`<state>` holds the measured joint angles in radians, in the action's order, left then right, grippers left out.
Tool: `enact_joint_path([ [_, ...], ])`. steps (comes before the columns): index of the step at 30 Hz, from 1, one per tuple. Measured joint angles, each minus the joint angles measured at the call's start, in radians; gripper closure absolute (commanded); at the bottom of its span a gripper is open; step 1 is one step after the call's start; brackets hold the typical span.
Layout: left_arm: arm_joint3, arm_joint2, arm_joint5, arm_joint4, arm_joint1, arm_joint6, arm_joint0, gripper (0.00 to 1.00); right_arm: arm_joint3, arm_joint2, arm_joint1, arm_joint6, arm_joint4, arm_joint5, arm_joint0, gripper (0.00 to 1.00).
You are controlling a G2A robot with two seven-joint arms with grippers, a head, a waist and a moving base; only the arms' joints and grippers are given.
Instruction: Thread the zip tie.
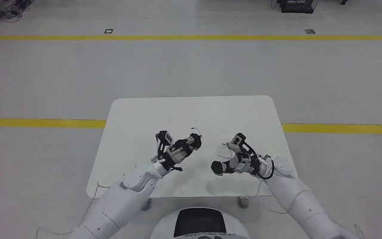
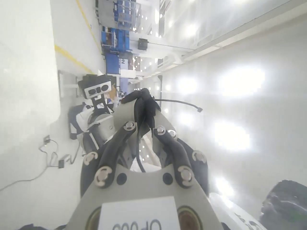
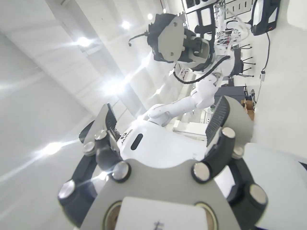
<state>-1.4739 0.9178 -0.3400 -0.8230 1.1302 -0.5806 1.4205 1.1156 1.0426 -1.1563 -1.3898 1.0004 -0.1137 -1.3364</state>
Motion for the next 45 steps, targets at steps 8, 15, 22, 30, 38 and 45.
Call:
enact_joint_path([
  [8, 0.049, -0.006, 0.000, -0.107, 0.014, -0.181, -0.014, 1.00, 0.004, -0.031, 0.010, 0.000, 0.047, 0.016, 0.007, 0.00],
  [15, 0.032, -0.011, 0.027, -0.204, 0.026, -0.196, 0.000, 1.00, 0.003, -0.025, 0.005, 0.014, 0.090, 0.034, 0.001, 0.00],
  [22, 0.095, -0.033, 0.024, -0.507, 0.054, -0.369, -0.002, 1.00, 0.006, -0.039, -0.003, 0.000, 0.220, 0.076, -0.004, 0.00],
  [30, 0.150, -0.049, 0.016, -0.563, 0.073, -0.477, -0.022, 1.00, 0.018, -0.068, -0.001, 0.000, 0.264, 0.115, 0.006, 0.00],
  [38, 0.134, -0.047, 0.051, -0.568, 0.074, -0.485, -0.015, 1.00, 0.040, -0.060, -0.002, 0.040, 0.263, 0.113, -0.004, 0.00],
  [45, 0.146, -0.051, 0.067, -0.541, 0.079, -0.532, -0.013, 1.00, 0.066, -0.039, -0.002, 0.029, 0.243, 0.093, -0.016, 0.00],
])
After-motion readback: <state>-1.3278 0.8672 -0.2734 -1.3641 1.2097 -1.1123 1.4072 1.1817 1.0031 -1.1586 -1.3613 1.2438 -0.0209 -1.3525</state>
